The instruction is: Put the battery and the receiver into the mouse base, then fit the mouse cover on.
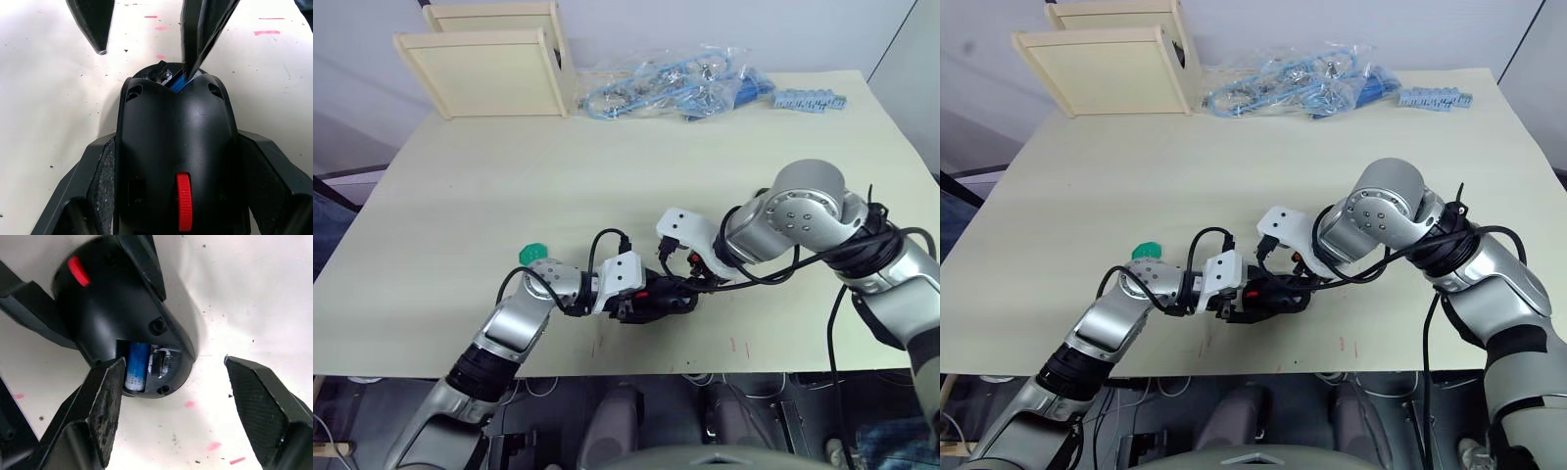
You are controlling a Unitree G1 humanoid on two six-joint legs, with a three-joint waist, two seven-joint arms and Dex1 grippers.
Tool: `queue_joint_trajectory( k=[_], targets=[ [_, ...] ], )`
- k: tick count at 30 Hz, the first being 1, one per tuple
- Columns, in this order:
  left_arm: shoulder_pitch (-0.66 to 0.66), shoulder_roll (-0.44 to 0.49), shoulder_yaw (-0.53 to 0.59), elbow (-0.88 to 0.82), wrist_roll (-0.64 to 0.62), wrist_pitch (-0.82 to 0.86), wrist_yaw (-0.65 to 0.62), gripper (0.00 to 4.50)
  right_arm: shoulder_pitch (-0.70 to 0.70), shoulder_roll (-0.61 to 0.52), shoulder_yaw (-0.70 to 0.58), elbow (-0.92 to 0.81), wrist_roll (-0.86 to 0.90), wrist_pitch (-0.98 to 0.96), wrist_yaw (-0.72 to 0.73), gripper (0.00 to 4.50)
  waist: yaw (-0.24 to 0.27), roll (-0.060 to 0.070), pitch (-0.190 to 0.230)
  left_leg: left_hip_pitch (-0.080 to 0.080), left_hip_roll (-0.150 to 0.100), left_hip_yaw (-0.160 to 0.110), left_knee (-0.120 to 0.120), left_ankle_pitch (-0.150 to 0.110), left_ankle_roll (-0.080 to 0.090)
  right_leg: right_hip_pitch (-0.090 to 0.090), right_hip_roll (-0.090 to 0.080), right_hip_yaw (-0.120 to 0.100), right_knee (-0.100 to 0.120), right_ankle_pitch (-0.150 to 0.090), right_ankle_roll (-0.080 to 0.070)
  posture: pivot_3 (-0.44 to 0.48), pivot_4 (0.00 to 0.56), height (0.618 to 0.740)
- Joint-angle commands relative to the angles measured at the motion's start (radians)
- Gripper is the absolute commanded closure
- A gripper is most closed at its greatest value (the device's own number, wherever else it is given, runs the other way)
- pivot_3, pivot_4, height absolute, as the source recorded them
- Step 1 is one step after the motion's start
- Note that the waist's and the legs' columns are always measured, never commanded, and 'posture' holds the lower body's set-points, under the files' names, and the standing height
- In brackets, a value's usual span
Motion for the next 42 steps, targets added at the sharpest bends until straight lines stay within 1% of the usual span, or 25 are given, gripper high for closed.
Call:
queue_joint_trajectory(
  k=[1,3,5,7,8,10,12,14,15,16,21,23,24,25,26,27,29,30,34,42],
  targets=[
    [0.018,0.000,-0.038,0.007,0.023,0.009,-0.001,1.57,0.029,-0.039,-0.160,-0.134,0.058,0.005,0.023,1.27,-0.003,0.000,0.000,0.000,0.000,0.000,-0.001,0.000,0.000,0.000,0.000,0.000,-0.001,0.000,0.000,0.000,0.150,0.740],
    [0.017,0.003,-0.038,0.002,0.022,0.012,-0.002,1.57,0.095,-0.055,-0.244,-0.206,0.048,-0.025,0.022,1.27,-0.003,0.000,0.000,0.001,0.000,0.000,-0.002,0.000,0.000,0.000,0.000,0.000,0.000,0.000,0.000,0.000,0.150,0.740],
    [0.016,0.004,-0.036,-0.008,0.018,0.024,-0.003,1.57,0.159,-0.068,-0.303,-0.260,0.036,-0.048,0.026,1.27,-0.002,0.000,0.000,0.001,0.000,0.000,-0.002,0.000,0.000,0.000,0.000,-0.001,0.000,0.000,0.000,0.000,0.150,0.740],
    [0.015,0.008,-0.034,-0.020,0.014,0.035,-0.004,1.57,0.253,-0.100,-0.343,-0.373,-0.043,-0.134,0.049,1.27,0.000,0.000,0.000,0.001,0.000,0.001,-0.002,0.000,0.000,0.000,0.000,0.000,0.000,0.000,0.000,0.000,0.150,0.740],
    [0.015,0.009,-0.033,-0.025,0.013,0.039,-0.004,1.57,0.299,-0.100,-0.373,-0.399,-0.046,-0.161,0.054,1.27,-0.002,0.000,0.000,0.000,0.000,0.001,-0.002,0.000,0.000,0.000,0.000,0.000,0.000,0.000,0.000,0.000,0.150,0.740],
    [0.013,0.011,-0.032,-0.031,0.010,0.048,-0.005,1.57,0.383,-0.086,-0.441,-0.398,0.003,-0.190,0.066,1.27,-0.004,0.000,0.000,0.000,-0.001,0.001,-0.002,0.000,0.000,0.000,0.000,0.000,-0.001,0.000,0.000,0.000,0.150,0.740],
    [0.013,0.014,-0.030,-0.040,0.008,0.055,-0.005,1.57,0.442,-0.091,-0.472,-0.444,-0.038,-0.240,0.088,1.27,-0.005,0.000,0.000,0.001,0.000,0.001,-0.002,0.000,0.000,0.000,0.000,0.001,0.000,0.000,0.000,0.000,0.150,0.740],
    [0.011,0.019,-0.025,-0.047,0.005,0.065,-0.007,1.57,0.580,-0.076,-0.523,-0.515,-0.118,-0.386,0.152,1.27,-0.003,-0.001,0.000,0.001,0.000,0.001,-0.002,0.000,0.000,0.000,0.000,0.001,0.001,0.000,0.000,0.000,0.150,0.740],
    [0.010,0.022,-0.023,-0.048,0.004,0.069,-0.008,1.57,0.635,-0.079,-0.519,-0.545,-0.192,-0.467,0.185,1.27,0.001,-0.002,-0.001,0.001,0.000,0.000,-0.002,0.000,0.000,0.001,0.000,-0.001,0.000,0.000,0.000,0.000,0.150,0.740],
    [0.009,0.023,-0.022,-0.050,0.003,0.073,-0.008,1.57,0.684,-0.072,-0.518,-0.554,-0.226,-0.516,0.221,1.27,0.002,-0.002,-0.001,0.001,0.000,-0.001,-0.002,0.000,0.000,0.001,0.001,-0.002,-0.001,0.000,0.000,0.000,0.150,0.740],
    [0.007,0.027,-0.020,-0.055,-0.002,0.083,-0.004,1.57,0.842,-0.038,-0.439,-0.542,-0.450,-0.732,0.320,1.27,-0.008,-0.001,0.000,0.003,0.000,0.002,-0.002,0.000,0.000,0.001,0.000,0.002,0.000,0.000,0.001,0.000,0.150,0.740],
    [0.008,0.027,-0.019,-0.054,-0.003,0.083,-0.004,1.57,0.885,-0.026,-0.415,-0.520,-0.514,-0.791,0.345,1.65,-0.005,-0.002,0.000,0.004,0.000,0.002,-0.002,0.000,0.000,0.001,0.002,0.001,0.001,-0.001,0.000,0.000,0.150,0.740],
    [0.009,0.027,-0.019,-0.052,-0.004,0.083,-0.003,1.57,0.915,-0.016,-0.396,-0.493,-0.565,-0.845,0.370,2.02,-0.006,-0.002,0.000,0.003,0.001,0.002,-0.002,0.000,0.000,0.001,0.002,0.001,0.001,-0.001,0.000,0.000,0.150,0.740],
    [0.010,0.028,-0.018,-0.052,-0.005,0.084,-0.003,1.57,0.934,-0.009,-0.382,-0.474,-0.601,-0.882,0.388,2.23,-0.005,-0.002,0.000,0.003,0.001,0.002,-0.002,0.000,0.000,0.001,0.002,0.001,0.001,-0.001,0.000,0.000,0.150,0.740],
    [0.011,0.029,-0.018,-0.051,-0.005,0.083,-0.003,1.57,0.947,-0.002,-0.368,-0.457,-0.634,-0.915,0.409,2.62,-0.006,-0.002,0.000,0.003,0.001,0.002,-0.002,0.000,0.000,0.001,0.002,0.001,0.001,-0.001,0.000,0.000,0.150,0.740],
    [0.011,0.029,-0.017,-0.051,-0.006,0.083,-0.003,1.57,0.956,0.004,-0.360,-0.447,-0.659,-0.939,0.427,3.17,-0.006,-0.002,0.000,0.003,0.001,0.003,-0.002,0.000,0.000,0.001,0.002,0.001,0.001,-0.001,0.000,0.000,0.150,0.740],
    [0.013,0.031,-0.017,-0.049,-0.005,0.080,-0.004,1.57,0.964,0.009,-0.339,-0.426,-0.716,-0.982,0.459,4.09,-0.006,-0.002,0.000,0.004,0.001,0.003,-0.002,0.000,0.000,0.001,0.002,0.002,0.001,0.000,0.000,0.000,0.150,0.740],
    [0.013,0.031,-0.017,-0.048,-0.005,0.079,-0.005,1.57,0.968,0.010,-0.331,-0.415,-0.740,-1.001,0.473,4.47,-0.006,-0.002,0.000,0.004,0.001,0.003,-0.002,0.000,0.000,0.001,0.002,0.002,0.001,0.000,0.000,0.000,0.150,0.740],
    [0.014,0.031,-0.016,-0.034,-0.003,0.067,-0.007,1.57,0.976,0.023,-0.310,-0.370,-0.810,-1.046,0.515,4.47,-0.006,-0.002,0.000,0.004,0.001,0.002,-0.002,0.000,0.000,0.001,0.003,0.001,0.001,-0.001,0.000,0.000,0.150,0.740],
    [0.018,0.032,-0.016,-0.018,-0.002,0.050,-0.006,1.57,0.978,0.067,-0.304,-0.331,-0.871,-1.063,0.565,4.47,-0.006,-0.002,0.000,0.004,0.001,0.003,-0.002,0.000,0.000,0.001,0.003,0.002,0.001,0.000,0.000,0.000,0.150,0.740]
  ],
)
